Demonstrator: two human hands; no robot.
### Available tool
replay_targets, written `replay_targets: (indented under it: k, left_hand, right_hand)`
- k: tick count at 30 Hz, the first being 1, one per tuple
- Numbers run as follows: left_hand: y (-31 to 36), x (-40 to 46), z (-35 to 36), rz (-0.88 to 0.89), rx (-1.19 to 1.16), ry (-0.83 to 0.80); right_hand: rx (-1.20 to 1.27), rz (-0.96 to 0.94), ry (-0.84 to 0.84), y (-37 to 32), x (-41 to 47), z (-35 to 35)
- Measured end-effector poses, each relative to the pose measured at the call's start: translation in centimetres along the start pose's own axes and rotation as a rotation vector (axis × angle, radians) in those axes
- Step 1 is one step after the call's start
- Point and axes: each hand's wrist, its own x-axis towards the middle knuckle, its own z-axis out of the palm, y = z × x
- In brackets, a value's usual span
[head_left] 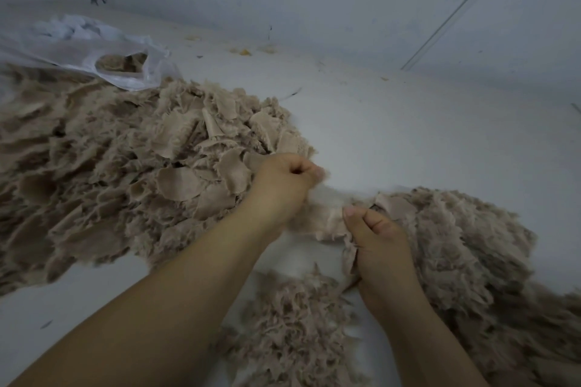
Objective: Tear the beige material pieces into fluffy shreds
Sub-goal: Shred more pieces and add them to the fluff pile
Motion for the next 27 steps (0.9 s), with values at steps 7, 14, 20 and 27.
replay_targets:
  k: [7,14,20,27]
  left_hand:
    - [-0.1,-1.4,-6.0,-0.132,0.436,-0.588]
    - [-0.3,-1.2,-2.6,0.074,0.339,-0.397]
    - [-1.3,-0.9,-2.9,-0.083,0.145,-0.384]
    - [-1.7,-0.9,-4.6,-0.125,0.131,-0.564]
  right_hand:
    - [0.134,0.036,0.003,0.1,0.3,-0.6]
    - [0.081,0.03,-0.04,-0.5,-0.1,-0.1]
    - [0.069,-0.002,-0.03,-0.3,0.0,-0.4]
    - [0.088,0.015,0.007,0.1,0.3,-0.7]
